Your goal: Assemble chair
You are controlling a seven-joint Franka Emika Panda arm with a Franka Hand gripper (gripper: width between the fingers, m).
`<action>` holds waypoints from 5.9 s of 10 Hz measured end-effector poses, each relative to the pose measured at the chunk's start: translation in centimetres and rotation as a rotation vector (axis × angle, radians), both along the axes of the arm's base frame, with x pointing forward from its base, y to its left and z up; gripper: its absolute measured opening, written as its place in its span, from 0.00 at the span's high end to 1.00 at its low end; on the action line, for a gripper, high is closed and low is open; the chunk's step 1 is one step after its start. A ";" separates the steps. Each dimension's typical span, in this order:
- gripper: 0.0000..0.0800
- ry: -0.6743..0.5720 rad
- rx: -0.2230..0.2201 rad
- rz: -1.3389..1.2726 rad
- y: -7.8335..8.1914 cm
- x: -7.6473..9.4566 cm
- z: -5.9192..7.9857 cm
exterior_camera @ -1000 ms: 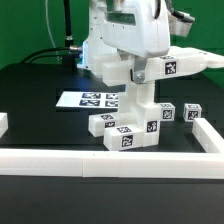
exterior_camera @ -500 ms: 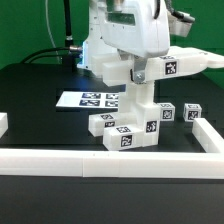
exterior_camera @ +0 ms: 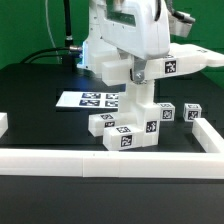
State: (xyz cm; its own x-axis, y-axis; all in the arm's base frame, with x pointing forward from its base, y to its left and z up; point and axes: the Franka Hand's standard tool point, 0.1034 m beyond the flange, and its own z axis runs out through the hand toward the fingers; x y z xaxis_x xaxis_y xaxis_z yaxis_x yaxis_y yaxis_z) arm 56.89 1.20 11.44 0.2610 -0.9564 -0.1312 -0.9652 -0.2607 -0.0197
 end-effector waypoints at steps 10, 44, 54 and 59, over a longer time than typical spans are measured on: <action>0.64 -0.038 0.016 -0.005 -0.2 0.4 1.3; 0.64 -0.133 -0.081 -0.007 -0.3 0.9 1.7; 0.64 -0.117 -0.092 0.026 0.4 0.6 0.5; 0.64 -0.119 -0.093 0.037 0.4 0.6 0.5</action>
Offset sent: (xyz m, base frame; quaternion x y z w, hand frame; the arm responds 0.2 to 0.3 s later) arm -0.0003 -0.0101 0.0253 0.0213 -0.0108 0.0449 0.9987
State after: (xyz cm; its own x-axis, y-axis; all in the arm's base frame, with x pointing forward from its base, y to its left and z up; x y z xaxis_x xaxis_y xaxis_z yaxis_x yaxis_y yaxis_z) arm 57.53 1.59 11.98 0.3051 -0.9523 -0.0089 -0.9471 -0.3024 -0.1071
